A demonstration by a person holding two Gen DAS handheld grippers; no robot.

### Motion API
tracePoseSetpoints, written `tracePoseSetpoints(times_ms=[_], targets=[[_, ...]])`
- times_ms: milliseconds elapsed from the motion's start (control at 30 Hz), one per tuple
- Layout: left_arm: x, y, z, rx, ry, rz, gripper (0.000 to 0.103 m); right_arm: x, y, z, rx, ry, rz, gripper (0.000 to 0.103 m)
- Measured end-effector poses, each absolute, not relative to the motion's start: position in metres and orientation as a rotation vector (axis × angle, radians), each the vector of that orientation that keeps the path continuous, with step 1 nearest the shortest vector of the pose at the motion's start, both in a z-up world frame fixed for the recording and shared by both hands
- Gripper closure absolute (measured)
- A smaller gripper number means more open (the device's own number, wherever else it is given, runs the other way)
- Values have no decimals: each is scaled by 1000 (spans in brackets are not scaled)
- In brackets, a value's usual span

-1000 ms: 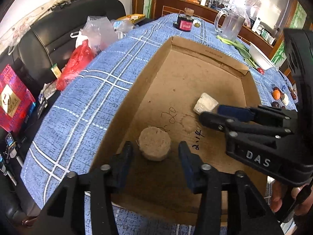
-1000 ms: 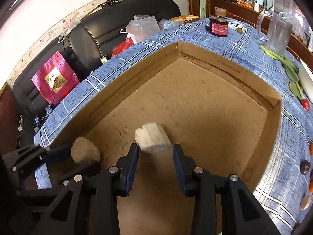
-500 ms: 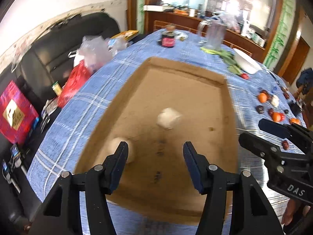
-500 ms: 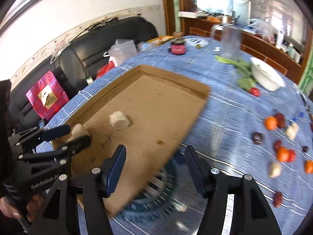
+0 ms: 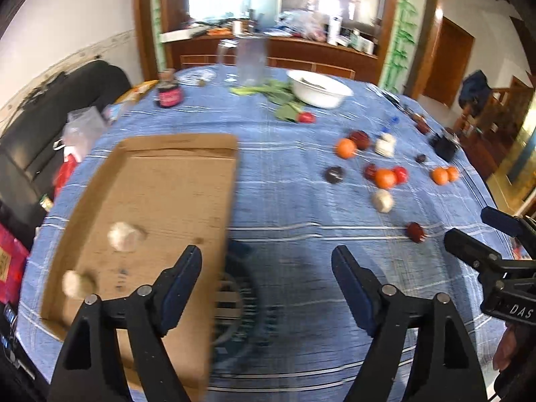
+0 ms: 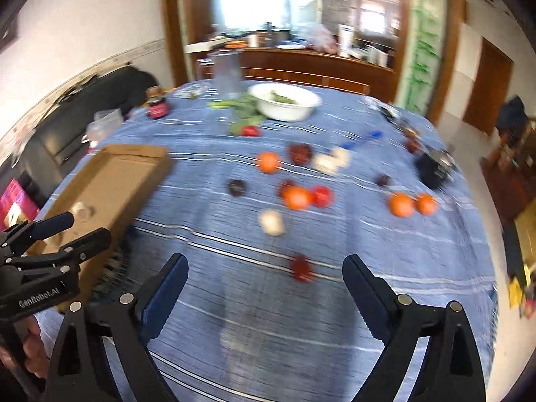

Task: Organize fruits
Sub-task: 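Move both open grippers back over the fruits on the table, then grasp a red jujube with the right gripper while the left gripper grasps a beige cube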

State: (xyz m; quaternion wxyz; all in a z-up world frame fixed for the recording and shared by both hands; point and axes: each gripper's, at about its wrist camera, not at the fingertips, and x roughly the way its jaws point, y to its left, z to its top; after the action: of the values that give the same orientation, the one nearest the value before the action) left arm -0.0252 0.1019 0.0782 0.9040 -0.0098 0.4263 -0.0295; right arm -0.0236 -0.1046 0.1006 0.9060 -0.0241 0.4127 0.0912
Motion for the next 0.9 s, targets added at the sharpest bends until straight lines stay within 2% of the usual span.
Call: tracePoseSetpoints(times_ms=[267,600,700,767,800,867,900], targets=[[-21,53,56,25,958,-128,21,-34,-171,67,-4,935,137,7],[-23,50,47,56,999,-74,21,6,-151,39,-2,968,270,9],[-21,57,45,45,1005,-46,21,18,-144,31,-8,976,318,27],[-18,59,45,39,1005,-33,21,24,-138,25,-29,989,339,45],[-15,59,45,37,1007,-26,21,27,-135,22,-33,1000,359,60],[-10,57,44,28,1010,-26,21,28,-133,20,-60,992,368,71],[-6,55,44,22,1014,-31,21,28,-132,20,-66,993,382,80]])
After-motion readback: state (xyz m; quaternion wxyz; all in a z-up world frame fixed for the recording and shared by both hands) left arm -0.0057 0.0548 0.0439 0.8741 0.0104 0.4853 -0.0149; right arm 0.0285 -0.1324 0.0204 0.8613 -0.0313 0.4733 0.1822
